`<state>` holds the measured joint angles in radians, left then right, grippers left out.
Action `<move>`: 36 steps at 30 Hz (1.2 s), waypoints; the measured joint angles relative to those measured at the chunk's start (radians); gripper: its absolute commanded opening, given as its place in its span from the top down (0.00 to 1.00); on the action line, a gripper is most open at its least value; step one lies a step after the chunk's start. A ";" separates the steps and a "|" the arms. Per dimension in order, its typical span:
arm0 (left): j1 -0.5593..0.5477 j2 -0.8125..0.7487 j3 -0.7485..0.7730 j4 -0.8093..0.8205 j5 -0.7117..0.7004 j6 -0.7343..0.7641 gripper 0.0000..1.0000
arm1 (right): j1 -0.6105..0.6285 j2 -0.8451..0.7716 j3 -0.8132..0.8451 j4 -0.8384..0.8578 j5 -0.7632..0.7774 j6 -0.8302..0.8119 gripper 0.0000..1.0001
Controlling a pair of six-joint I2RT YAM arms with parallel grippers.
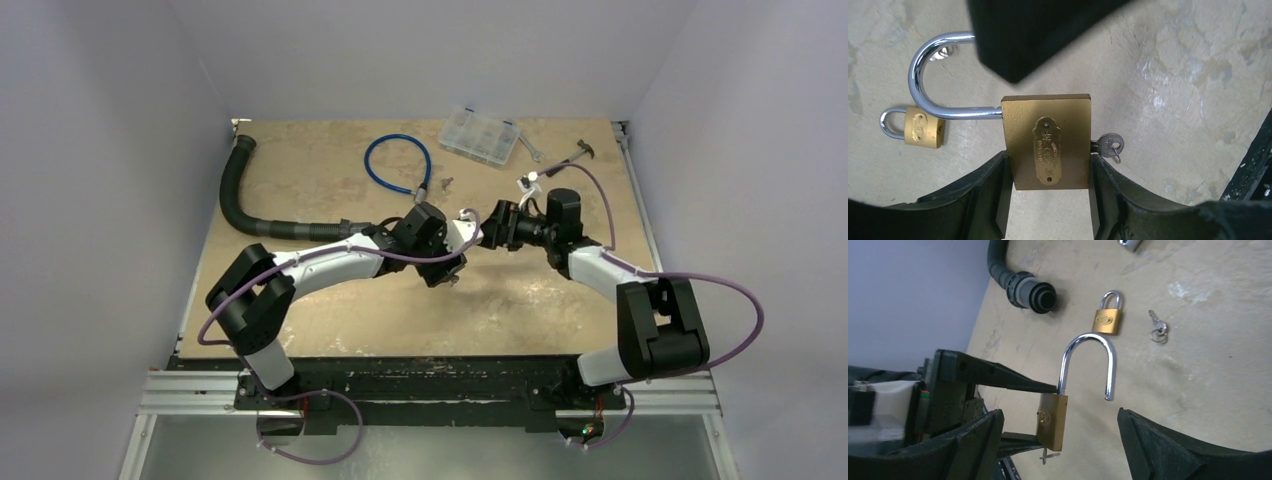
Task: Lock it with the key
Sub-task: Pick up the lock from the center of the board.
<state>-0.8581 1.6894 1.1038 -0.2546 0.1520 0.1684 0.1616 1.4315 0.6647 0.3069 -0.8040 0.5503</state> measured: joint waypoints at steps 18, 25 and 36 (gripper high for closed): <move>0.000 0.000 0.081 -0.004 0.000 -0.032 1.00 | 0.096 0.129 0.000 0.078 -0.100 0.058 0.39; 0.000 0.000 0.102 -0.002 -0.001 -0.045 1.00 | 0.101 0.137 0.000 0.118 -0.135 0.092 0.44; 0.000 0.000 0.113 0.001 -0.013 -0.044 0.95 | 0.112 0.166 0.000 0.167 -0.172 0.179 1.00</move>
<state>-0.8581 1.6894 1.2163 -0.2539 0.1387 0.1242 0.2737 1.5970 0.6651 0.4736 -0.9764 0.7292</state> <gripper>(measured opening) 0.528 0.228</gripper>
